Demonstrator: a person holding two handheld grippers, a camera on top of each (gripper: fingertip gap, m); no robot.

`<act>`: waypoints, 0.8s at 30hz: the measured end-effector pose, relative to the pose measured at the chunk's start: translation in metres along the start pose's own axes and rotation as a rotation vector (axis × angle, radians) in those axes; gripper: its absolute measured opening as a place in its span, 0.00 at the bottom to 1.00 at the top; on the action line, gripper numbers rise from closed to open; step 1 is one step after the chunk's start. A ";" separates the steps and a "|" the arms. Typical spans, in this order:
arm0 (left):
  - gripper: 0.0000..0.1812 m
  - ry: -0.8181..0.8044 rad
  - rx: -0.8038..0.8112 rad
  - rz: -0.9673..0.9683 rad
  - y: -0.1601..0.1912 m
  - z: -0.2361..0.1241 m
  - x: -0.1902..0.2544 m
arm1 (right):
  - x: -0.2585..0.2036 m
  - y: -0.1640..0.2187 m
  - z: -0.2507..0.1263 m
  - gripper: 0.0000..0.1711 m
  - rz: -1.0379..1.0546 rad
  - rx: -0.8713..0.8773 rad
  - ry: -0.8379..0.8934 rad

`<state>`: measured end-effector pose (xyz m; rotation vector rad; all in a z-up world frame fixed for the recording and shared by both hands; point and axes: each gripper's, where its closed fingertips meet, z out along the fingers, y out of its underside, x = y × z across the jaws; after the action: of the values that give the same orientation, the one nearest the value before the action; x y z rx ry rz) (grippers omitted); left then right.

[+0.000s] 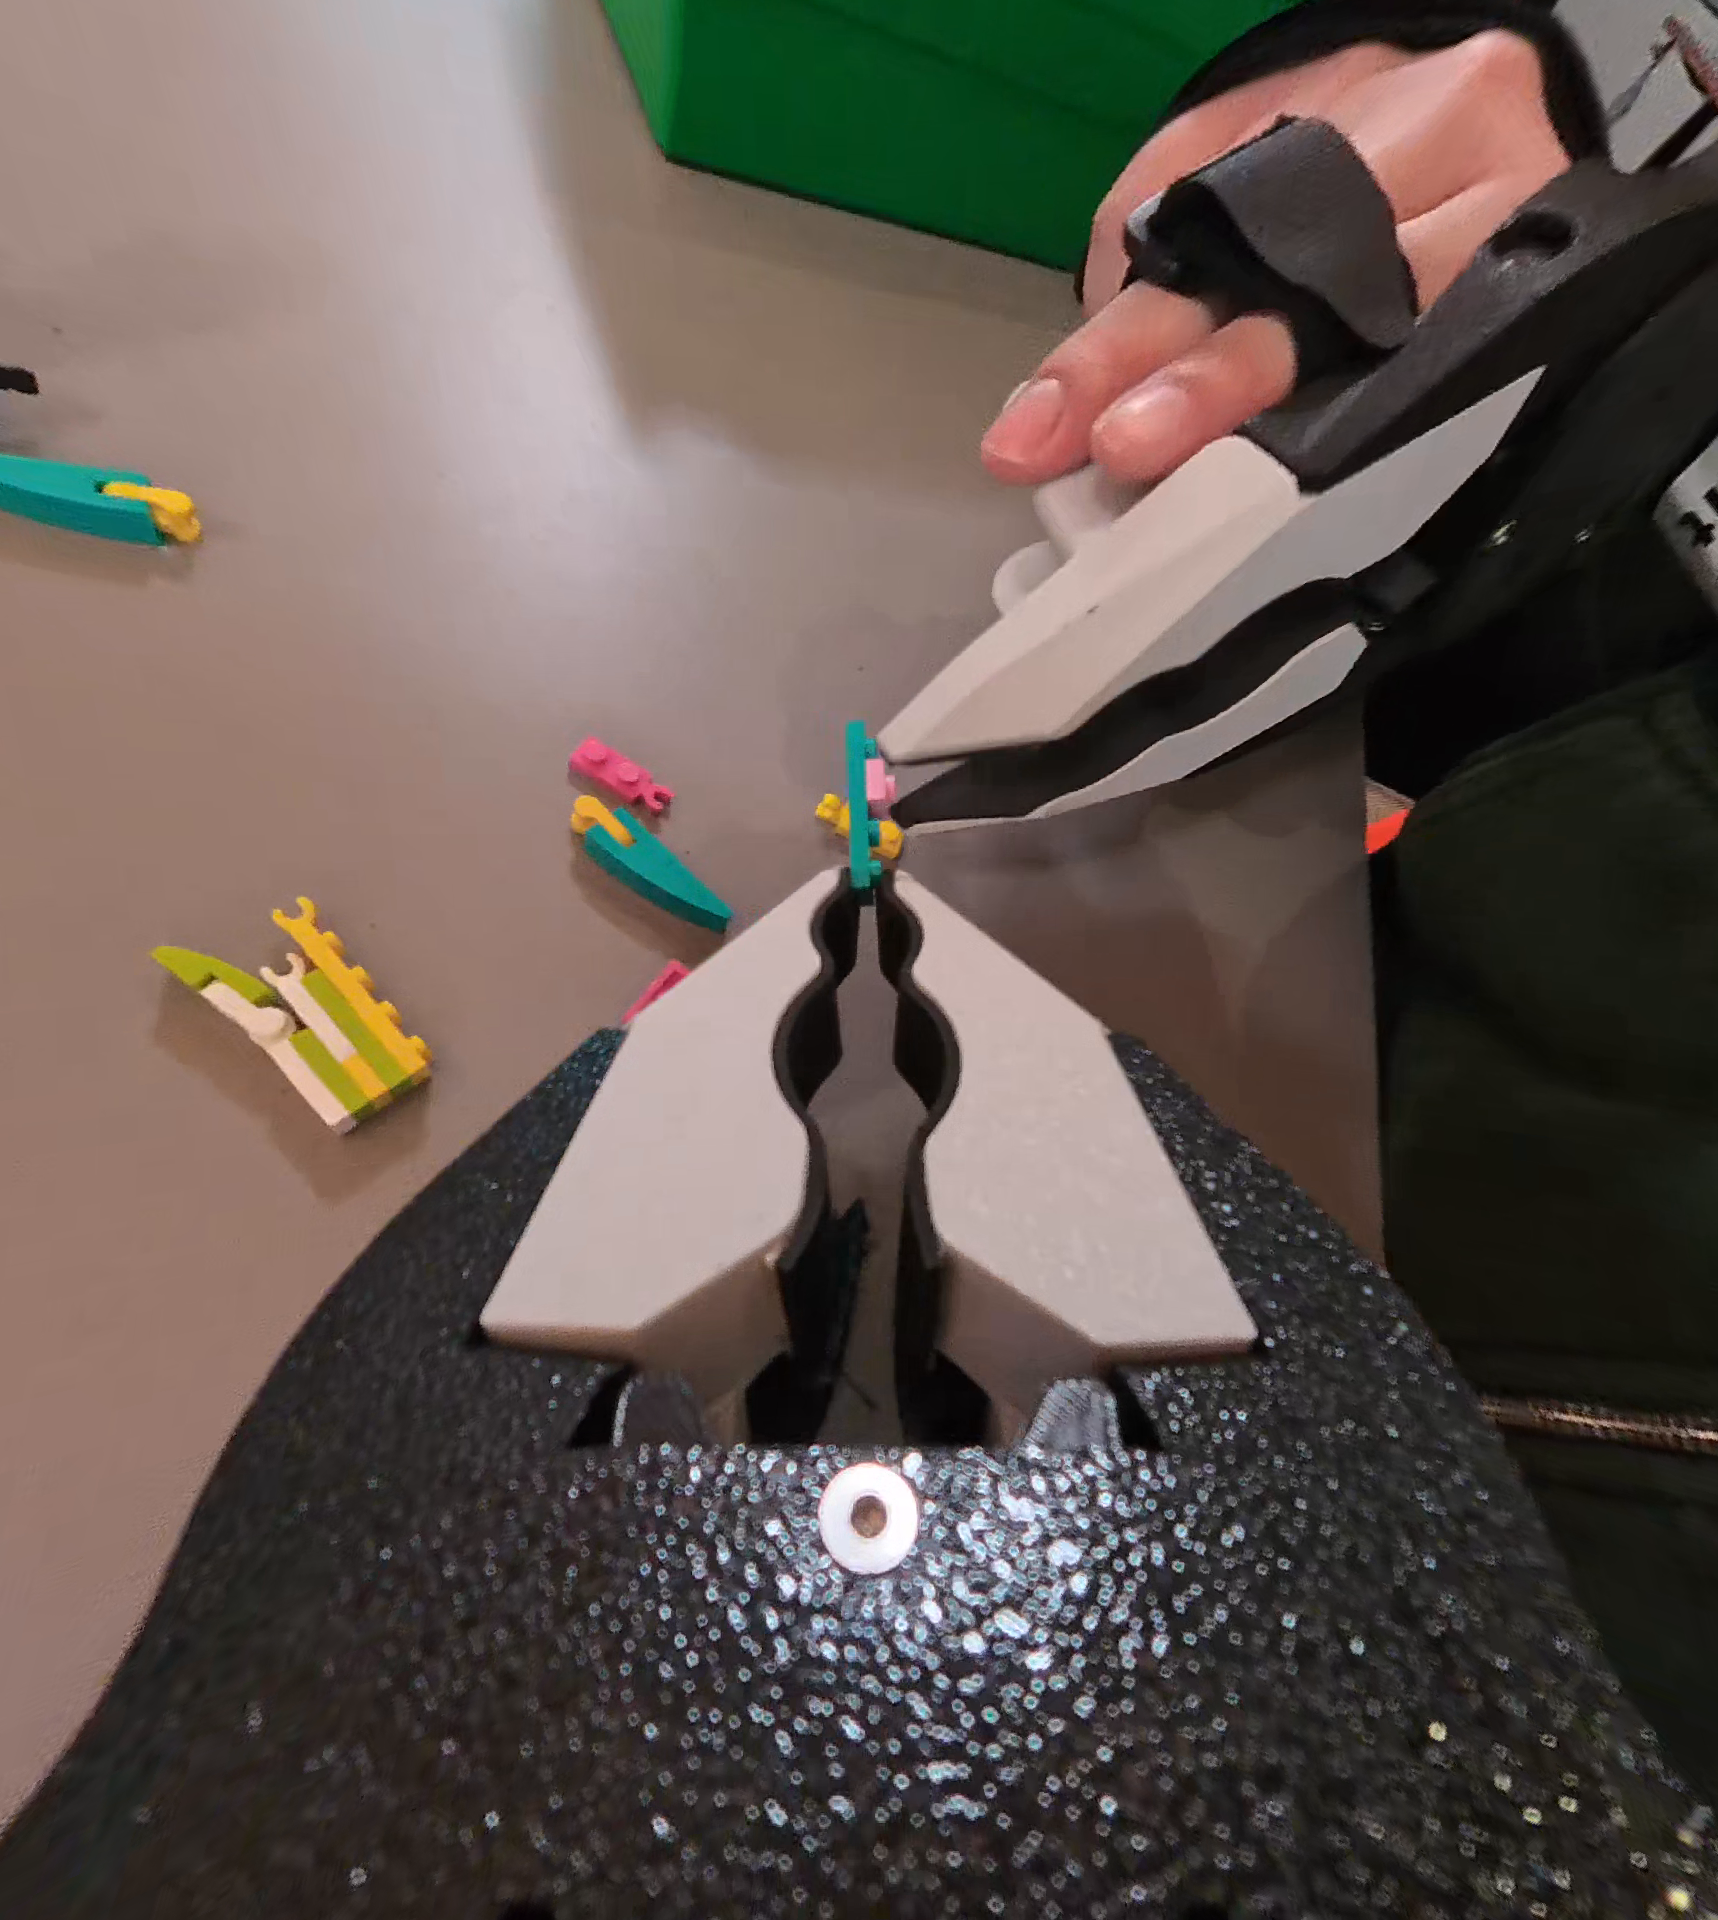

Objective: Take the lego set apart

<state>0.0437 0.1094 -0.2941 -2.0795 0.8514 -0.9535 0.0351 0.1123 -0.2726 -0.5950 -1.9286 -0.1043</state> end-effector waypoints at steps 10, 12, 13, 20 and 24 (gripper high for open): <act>0.01 0.053 0.011 -0.051 -0.001 -0.002 0.005 | -0.003 -0.001 0.002 0.06 -0.078 -0.034 -0.019; 0.01 0.057 0.005 -0.051 0.000 -0.001 0.005 | -0.004 -0.001 0.002 0.03 -0.087 -0.037 -0.024; 0.01 0.059 0.002 -0.052 0.001 -0.001 0.005 | -0.005 -0.001 0.002 0.03 -0.092 -0.038 -0.031; 0.08 0.046 0.110 -0.050 -0.013 -0.004 0.004 | -0.001 0.003 0.002 0.03 -0.076 -0.067 -0.015; 0.02 0.040 0.123 -0.033 -0.014 -0.006 0.003 | 0.000 0.002 0.002 0.03 -0.071 -0.071 -0.004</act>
<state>0.0444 0.1130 -0.2788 -1.9813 0.7614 -1.0424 0.0345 0.1147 -0.2733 -0.5740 -1.9564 -0.2180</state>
